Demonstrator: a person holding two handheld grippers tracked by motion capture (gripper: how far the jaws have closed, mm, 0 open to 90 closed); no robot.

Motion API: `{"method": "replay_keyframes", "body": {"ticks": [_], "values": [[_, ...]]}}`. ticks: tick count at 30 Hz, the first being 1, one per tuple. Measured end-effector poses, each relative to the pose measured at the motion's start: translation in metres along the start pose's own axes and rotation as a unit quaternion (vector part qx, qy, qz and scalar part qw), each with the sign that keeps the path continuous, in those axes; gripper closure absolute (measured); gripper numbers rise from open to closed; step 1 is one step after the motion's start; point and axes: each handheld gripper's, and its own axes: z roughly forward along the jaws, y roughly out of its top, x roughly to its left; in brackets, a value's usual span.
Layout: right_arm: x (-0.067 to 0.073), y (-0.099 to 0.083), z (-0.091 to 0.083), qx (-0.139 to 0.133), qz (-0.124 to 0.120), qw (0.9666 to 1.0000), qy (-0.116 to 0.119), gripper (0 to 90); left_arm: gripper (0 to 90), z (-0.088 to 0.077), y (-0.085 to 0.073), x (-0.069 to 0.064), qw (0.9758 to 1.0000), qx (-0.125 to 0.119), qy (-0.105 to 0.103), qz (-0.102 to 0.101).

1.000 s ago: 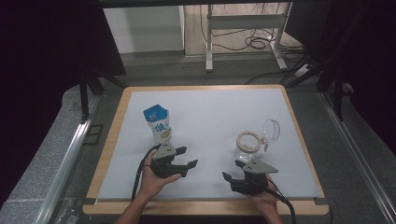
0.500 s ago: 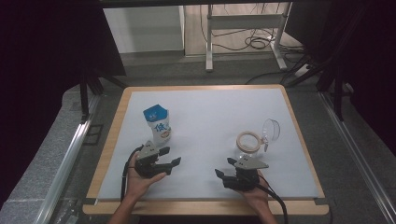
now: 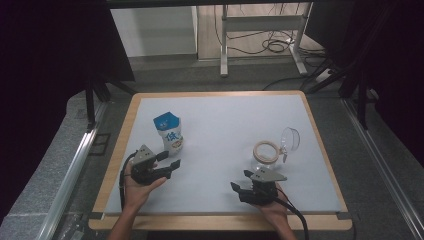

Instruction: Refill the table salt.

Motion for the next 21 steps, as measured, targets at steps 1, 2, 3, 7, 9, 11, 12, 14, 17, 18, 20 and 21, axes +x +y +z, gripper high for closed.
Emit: {"method": "replay_keyframes", "body": {"ticks": [1,2,3,7,9,11,12,14,17,18,20,21], "values": [[0.0,0.0,0.0,0.0,0.0,1.0,-0.001,33.6,39.3,-0.001,0.001,0.002,1.0,-0.002,0.004,0.0],[0.0,0.0,0.0,0.0,0.0,1.0,-0.002,33.6,39.5,-0.003,0.002,0.004,1.0,-0.005,0.006,-0.002],[0.0,0.001,0.0,0.0,0.0,1.0,-0.002,33.6,39.5,-0.004,0.002,0.006,0.9999,-0.007,0.008,-0.004],[0.001,0.0,0.001,0.002,-0.003,1.0,-0.004,33.6,40.5,-0.01,0.007,0.012,0.9996,-0.014,0.024,-0.006],[0.001,0.0,0.001,0.003,-0.004,1.0,-0.004,33.5,41.3,-0.011,0.009,0.016,0.9993,-0.017,0.032,-0.006],[0.002,-0.001,0.002,0.005,-0.004,1.0,-0.002,33.5,42.6,-0.012,0.013,0.021,0.999,-0.02,0.04,-0.008],[0.003,-0.001,0.002,0.007,-0.007,0.9999,-0.004,33.5,43.3,-0.012,0.015,0.024,0.9988,-0.022,0.043,-0.01],[0.003,-0.001,0.002,0.006,-0.008,0.9999,-0.003,33.5,44.1,-0.011,0.02,0.03,0.9984,-0.025,0.048,-0.014],[0.003,-0.001,0.002,0.008,-0.009,0.9999,-0.005,33.5,46.9,-0.01,0.028,0.04,0.9982,-0.032,0.047,-0.021],[0.003,-0.001,0.002,0.01,-0.009,0.9999,-0.006,33.5,47.6,-0.009,0.031,0.043,0.9981,-0.037,0.044,-0.023],[0.002,-0.001,0.002,0.01,-0.008,0.9999,-0.008,33.5,50.2,-0.008,0.038,0.048,0.9979,-0.041,0.046,-0.022],[0.002,-0.001,0.003,0.011,-0.008,0.9999,-0.009,33.5,51.0,-0.007,0.042,0.05,0.9978,-0.045,0.042,-0.024]]}}
